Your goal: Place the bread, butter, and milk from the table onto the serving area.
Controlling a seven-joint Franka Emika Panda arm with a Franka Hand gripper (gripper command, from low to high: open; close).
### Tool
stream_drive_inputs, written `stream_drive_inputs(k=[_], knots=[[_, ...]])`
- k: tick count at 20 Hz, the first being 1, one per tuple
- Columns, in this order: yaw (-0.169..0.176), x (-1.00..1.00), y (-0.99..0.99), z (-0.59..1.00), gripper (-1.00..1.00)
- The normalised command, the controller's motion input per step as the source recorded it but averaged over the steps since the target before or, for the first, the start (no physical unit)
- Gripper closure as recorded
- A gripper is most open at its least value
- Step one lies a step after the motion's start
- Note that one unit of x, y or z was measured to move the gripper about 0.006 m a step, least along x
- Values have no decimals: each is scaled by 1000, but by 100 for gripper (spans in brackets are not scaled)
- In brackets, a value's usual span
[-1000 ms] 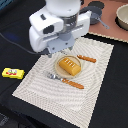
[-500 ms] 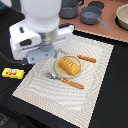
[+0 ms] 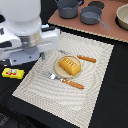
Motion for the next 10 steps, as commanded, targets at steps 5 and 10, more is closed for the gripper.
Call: stream_drive_inputs(k=[5, 10], knots=[[205, -779, 77, -31, -100], [194, -819, 22, -161, -100]])
